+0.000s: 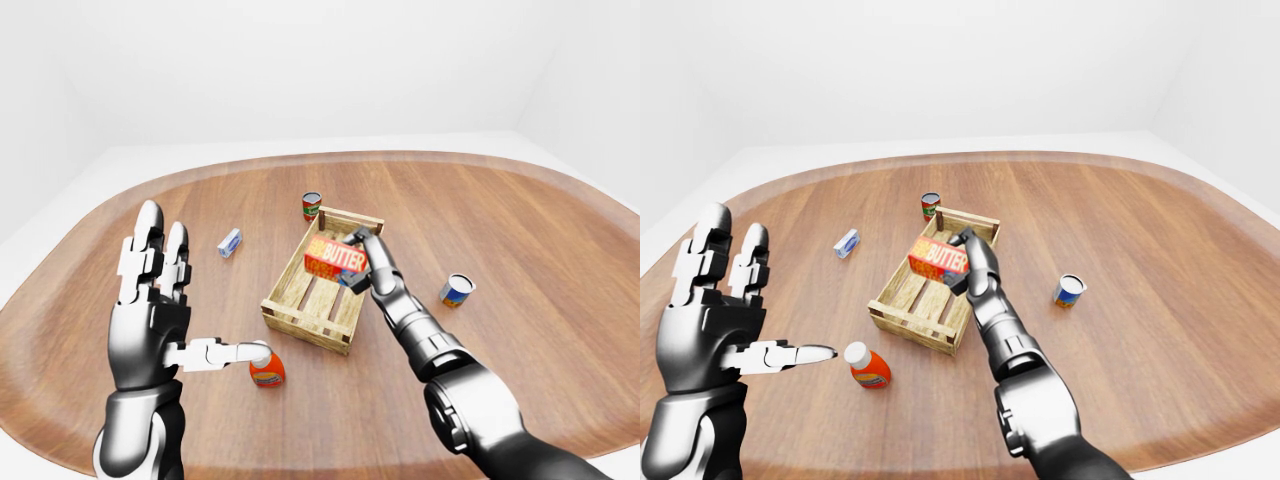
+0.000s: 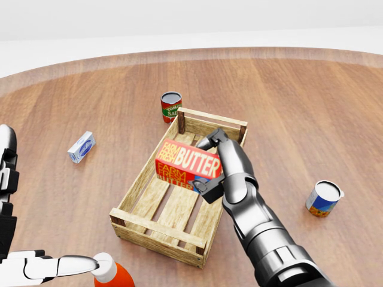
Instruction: Pick up the butter and put it in the tray.
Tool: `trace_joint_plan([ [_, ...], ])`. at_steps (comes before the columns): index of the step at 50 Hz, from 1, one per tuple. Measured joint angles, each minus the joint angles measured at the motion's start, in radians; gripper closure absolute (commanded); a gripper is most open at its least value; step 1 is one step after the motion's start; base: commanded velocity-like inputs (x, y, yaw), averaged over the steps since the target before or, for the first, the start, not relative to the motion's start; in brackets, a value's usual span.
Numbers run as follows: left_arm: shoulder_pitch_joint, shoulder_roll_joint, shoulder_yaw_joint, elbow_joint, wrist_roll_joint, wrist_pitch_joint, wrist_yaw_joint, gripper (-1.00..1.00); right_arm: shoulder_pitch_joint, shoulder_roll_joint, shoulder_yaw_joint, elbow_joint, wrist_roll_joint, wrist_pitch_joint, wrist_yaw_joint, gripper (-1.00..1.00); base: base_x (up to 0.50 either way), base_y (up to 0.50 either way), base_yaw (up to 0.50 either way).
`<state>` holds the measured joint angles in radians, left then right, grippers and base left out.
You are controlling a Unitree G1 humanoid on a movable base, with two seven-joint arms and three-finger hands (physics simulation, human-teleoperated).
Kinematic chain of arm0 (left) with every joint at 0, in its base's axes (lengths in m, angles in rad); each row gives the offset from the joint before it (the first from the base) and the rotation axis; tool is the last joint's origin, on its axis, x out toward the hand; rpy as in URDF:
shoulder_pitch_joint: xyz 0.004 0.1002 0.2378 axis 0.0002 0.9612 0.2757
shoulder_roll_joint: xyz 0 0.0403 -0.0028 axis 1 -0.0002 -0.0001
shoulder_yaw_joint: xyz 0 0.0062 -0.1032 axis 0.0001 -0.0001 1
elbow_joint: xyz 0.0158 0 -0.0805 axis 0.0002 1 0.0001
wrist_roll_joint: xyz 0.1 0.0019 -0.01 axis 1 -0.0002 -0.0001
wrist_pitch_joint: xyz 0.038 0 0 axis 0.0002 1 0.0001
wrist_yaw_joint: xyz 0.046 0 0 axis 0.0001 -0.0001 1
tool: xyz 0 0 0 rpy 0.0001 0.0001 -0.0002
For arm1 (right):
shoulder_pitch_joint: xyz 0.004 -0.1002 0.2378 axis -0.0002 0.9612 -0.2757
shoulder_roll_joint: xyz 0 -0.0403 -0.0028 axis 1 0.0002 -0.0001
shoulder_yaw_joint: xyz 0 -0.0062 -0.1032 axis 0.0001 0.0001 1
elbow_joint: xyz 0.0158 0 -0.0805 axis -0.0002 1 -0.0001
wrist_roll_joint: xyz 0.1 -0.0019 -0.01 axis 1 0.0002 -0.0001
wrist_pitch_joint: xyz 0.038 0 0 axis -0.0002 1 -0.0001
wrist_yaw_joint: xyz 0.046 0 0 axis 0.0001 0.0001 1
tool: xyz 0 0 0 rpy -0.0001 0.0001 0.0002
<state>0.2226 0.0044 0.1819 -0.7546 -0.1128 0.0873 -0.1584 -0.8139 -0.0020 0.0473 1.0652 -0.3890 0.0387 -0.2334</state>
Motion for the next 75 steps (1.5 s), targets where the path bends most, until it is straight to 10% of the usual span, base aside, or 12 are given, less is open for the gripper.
trace_joint_plan([
  [65, 0.003, 0.000, 0.006, -0.011, -0.008, 0.000, -0.008, -1.00, 0.030, 0.076, -0.013, 0.098, -0.084, -0.024, -0.073, 1.00, 0.00, 0.00, 0.00],
  [66, 0.003, -0.001, 0.006, -0.011, -0.008, 0.000, -0.008, -1.00, 0.030, 0.076, -0.013, 0.098, -0.084, -0.024, -0.073, 0.94, 0.00, 0.00, 0.00],
  [67, 0.003, -0.001, 0.006, -0.012, -0.008, 0.000, -0.008, -1.00, 0.030, 0.076, -0.014, 0.098, -0.084, -0.023, -0.073, -0.29, 0.00, 0.00, 0.00],
  [69, 0.003, -0.001, 0.006, -0.012, -0.008, 0.000, -0.008, -1.00, 0.029, 0.077, -0.015, 0.097, -0.081, -0.022, -0.074, -1.00, 0.00, 0.00, 0.00],
  [75, 0.003, -0.001, 0.007, -0.012, -0.008, 0.000, -0.007, -1.00, 0.023, 0.078, -0.023, 0.082, -0.076, -0.018, -0.080, -1.00, 0.00, 0.00, 0.00],
])
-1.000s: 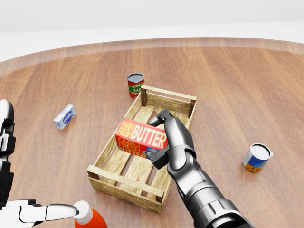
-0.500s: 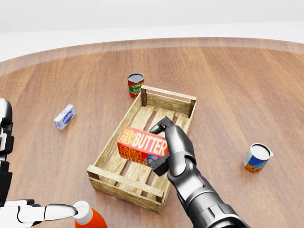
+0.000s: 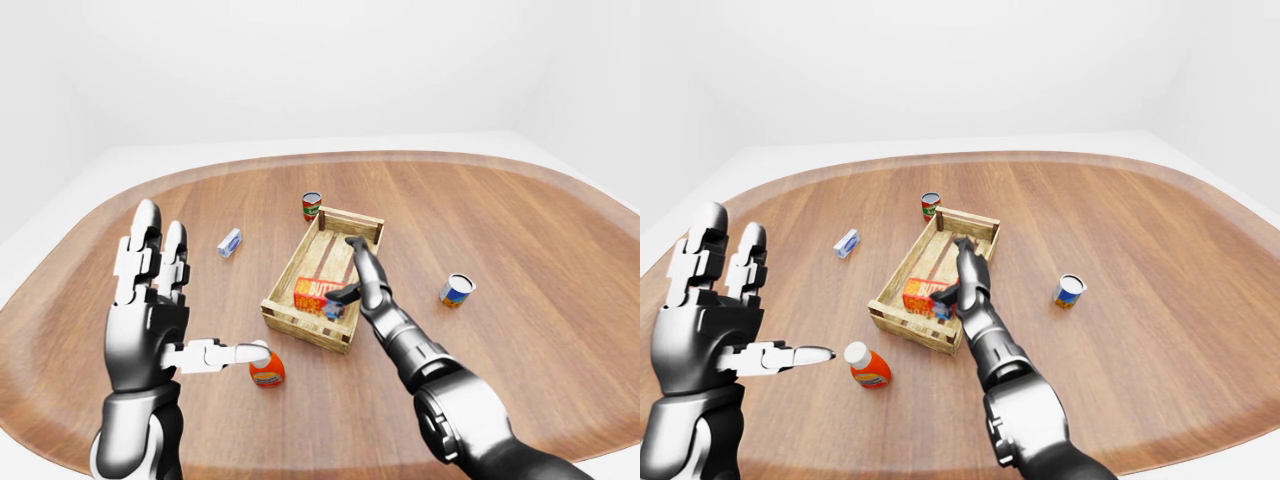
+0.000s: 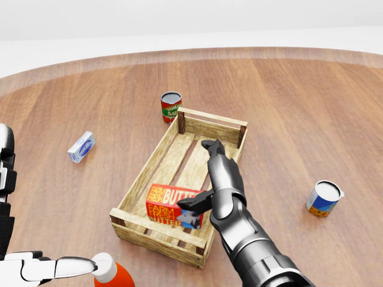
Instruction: Pick up the butter and put it in the tray.
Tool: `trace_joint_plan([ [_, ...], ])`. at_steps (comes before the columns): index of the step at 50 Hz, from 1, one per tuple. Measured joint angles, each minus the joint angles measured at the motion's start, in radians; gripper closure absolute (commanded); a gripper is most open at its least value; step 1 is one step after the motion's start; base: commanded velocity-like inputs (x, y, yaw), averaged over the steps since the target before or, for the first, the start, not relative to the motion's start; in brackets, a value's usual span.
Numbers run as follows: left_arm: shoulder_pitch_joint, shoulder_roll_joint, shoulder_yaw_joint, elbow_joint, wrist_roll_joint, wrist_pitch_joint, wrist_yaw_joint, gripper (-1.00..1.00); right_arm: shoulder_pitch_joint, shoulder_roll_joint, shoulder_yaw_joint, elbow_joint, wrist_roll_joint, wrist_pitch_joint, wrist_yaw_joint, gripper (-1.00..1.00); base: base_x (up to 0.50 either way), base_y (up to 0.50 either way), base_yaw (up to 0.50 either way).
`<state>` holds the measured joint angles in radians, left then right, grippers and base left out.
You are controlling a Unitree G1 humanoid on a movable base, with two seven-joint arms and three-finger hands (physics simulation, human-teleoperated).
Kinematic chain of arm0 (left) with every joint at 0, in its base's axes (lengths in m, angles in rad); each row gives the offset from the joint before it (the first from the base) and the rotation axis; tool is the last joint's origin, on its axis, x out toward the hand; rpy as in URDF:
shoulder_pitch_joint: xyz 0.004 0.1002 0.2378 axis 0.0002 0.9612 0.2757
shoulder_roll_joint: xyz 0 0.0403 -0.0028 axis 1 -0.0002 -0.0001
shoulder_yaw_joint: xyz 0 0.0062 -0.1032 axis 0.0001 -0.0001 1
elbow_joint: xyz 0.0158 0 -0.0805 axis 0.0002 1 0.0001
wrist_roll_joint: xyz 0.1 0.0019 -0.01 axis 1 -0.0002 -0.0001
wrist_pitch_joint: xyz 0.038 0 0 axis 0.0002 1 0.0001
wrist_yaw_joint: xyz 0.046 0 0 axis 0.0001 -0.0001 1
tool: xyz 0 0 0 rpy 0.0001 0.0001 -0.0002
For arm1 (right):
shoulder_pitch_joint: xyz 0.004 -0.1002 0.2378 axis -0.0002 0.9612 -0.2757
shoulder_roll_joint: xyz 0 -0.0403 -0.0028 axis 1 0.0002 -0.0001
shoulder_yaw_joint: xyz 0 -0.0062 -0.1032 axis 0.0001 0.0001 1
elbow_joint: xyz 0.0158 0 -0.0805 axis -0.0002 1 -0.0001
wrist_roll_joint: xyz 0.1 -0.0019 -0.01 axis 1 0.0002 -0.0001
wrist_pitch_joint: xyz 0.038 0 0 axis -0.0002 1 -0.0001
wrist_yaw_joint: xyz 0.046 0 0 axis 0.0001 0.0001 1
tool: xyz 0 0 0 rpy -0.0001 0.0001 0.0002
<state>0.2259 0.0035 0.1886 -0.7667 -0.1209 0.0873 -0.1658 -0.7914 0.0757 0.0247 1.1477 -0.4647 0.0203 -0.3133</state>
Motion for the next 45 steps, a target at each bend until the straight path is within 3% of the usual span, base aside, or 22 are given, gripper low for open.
trace_joint_plan([
  [27, 0.002, 0.000, 0.001, -0.003, -0.001, 0.000, -0.001, -1.00, -0.006, 0.006, -0.003, -0.023, 0.011, -0.005, 0.003, -1.00, 0.00, 0.00, 0.00],
  [36, 0.001, 0.000, 0.002, -0.004, -0.001, 0.000, -0.002, -1.00, -0.023, -0.013, 0.005, -0.097, 0.038, 0.025, 0.050, -1.00, 0.00, 0.00, 0.00],
  [39, 0.002, -0.001, 0.001, -0.003, 0.000, 0.000, -0.001, -1.00, 0.004, -0.025, 0.013, -0.218, 0.046, 0.067, 0.090, -1.00, 0.00, 0.00, 0.00],
  [45, 0.003, -0.001, 0.000, -0.004, 0.001, 0.000, -0.001, -1.00, 0.121, -0.042, 0.039, -0.570, 0.038, 0.067, 0.205, -1.00, 0.00, 0.00, 0.00],
])
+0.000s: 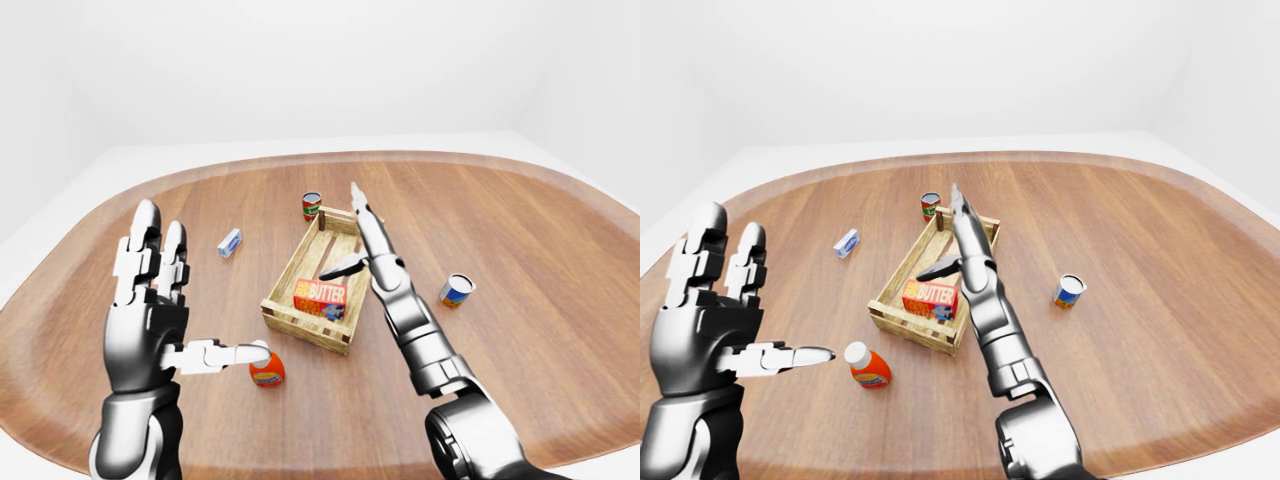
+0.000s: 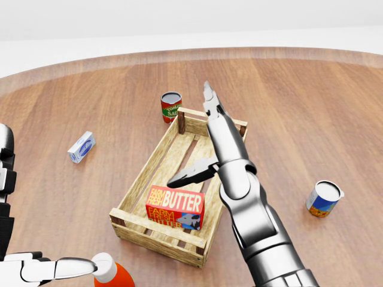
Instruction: Pick up the butter and put it in the tray.
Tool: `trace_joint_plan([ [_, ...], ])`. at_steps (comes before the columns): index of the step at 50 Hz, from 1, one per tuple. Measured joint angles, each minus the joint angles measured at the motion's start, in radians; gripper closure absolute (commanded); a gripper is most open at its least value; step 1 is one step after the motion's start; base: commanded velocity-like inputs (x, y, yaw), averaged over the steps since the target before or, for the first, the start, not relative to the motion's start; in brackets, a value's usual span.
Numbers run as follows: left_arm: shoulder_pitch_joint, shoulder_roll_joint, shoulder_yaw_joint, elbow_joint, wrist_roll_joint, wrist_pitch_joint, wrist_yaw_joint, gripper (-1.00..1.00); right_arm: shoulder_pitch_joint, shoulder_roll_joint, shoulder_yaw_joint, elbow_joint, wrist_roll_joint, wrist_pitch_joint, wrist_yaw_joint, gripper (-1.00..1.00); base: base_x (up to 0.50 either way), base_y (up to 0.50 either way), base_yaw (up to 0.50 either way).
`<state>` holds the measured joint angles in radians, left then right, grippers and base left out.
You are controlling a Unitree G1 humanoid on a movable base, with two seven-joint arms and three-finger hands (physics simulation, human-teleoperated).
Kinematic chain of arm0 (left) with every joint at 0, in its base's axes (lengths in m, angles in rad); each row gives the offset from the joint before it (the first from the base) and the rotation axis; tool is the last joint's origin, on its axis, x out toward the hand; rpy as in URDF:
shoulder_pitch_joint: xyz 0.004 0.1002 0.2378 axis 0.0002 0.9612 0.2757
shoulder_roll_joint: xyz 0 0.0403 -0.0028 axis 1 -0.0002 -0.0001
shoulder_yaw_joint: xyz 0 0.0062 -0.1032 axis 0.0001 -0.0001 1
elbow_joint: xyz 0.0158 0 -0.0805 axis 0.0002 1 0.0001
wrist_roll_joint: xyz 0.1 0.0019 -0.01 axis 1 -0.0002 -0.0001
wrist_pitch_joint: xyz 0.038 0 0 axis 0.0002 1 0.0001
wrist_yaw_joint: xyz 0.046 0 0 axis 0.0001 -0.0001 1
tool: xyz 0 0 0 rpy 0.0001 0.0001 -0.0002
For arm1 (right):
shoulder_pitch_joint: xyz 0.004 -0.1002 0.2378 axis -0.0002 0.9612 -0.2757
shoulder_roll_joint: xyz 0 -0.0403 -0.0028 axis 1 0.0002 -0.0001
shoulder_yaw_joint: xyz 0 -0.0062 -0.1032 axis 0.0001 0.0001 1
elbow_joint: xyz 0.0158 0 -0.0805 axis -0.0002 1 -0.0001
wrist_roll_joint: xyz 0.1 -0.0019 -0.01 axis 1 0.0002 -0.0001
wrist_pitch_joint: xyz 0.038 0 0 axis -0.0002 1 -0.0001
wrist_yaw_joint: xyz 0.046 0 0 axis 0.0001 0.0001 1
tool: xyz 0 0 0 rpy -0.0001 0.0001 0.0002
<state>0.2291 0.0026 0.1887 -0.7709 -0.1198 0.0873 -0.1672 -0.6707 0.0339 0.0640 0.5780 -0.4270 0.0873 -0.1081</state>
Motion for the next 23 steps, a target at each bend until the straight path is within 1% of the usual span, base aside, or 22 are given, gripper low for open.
trace_joint_plan([
  [7, 0.003, -0.001, -0.003, 0.000, 0.003, 0.000, 0.000, -1.00, 0.186, -0.001, 0.039, -0.417, -0.027, 0.000, 0.137, -1.00, 0.00, 0.00, 0.00],
  [13, 0.006, -0.002, -0.007, 0.000, 0.006, 0.000, 0.000, -1.00, 0.353, 0.001, 0.074, -0.776, -0.038, 0.000, 0.219, -1.00, 0.00, 0.00, 0.00],
  [18, 0.007, -0.002, -0.010, 0.002, 0.010, 0.000, 0.001, -1.00, 0.483, -0.004, 0.095, -1.034, -0.026, 0.000, 0.263, -1.00, 0.00, 0.00, 0.00],
  [23, 0.009, -0.003, -0.015, 0.005, 0.013, 0.000, 0.002, -1.00, 0.612, -0.014, 0.104, -1.236, 0.009, 0.000, 0.282, -1.00, 0.00, 0.00, 0.00],
])
